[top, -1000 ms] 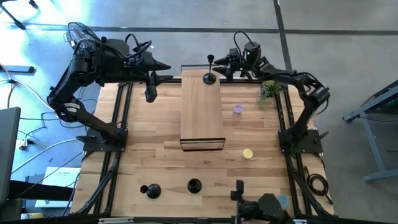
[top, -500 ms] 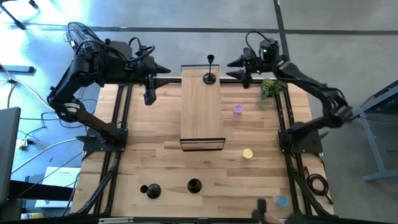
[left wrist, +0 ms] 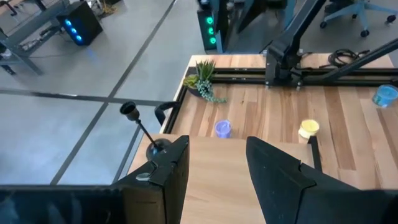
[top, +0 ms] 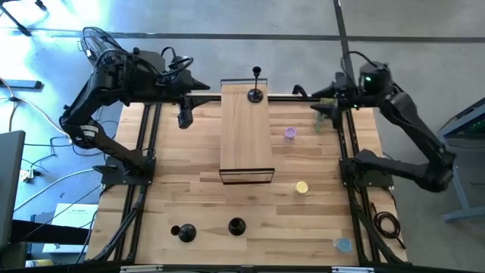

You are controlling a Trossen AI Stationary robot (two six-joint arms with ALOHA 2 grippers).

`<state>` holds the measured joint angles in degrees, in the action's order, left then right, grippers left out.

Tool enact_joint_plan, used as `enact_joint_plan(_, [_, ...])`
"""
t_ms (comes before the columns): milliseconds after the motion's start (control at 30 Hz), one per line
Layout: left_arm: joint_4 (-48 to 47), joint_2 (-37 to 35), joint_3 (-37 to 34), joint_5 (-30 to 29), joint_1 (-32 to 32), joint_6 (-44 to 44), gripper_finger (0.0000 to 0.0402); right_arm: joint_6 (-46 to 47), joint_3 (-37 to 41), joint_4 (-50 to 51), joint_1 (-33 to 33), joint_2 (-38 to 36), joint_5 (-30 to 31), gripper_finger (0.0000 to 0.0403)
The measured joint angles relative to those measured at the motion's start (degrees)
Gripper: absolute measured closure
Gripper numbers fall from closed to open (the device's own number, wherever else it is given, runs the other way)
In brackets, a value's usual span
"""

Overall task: Pick & Place candle stick holders
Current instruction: Put the purple scented candle on the shelf

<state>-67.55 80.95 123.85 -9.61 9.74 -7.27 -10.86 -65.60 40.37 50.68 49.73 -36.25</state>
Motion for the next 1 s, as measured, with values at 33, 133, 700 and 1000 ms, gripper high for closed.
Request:
enact_joint_plan(33, [0.1,0.2,0.0,0.0,0.0,0.0,0.0245,1.0,0.0,0.4,0.0,-1.1,0.0,0.0189])
enact_joint_plan(133, [0.1,0.7,0.1,0.5,0.0,0.0,0.0245,3.0,0.0,1.4,0.0,-3.6,0.5,0.0190])
enact_joint_plan(700, [-0.4,2.9,0.1,6.2,0.0,5.8,0.0245,-2.3,0.9,6.7,0.0,-5.5,-16.1,0.0170])
enact_joint_plan(1000, [-0.4,2.9,0.1,7.8,0.0,6.3,0.0245,-1.2,1.8,5.5,0.0,-5.5,-12.2,0.0154])
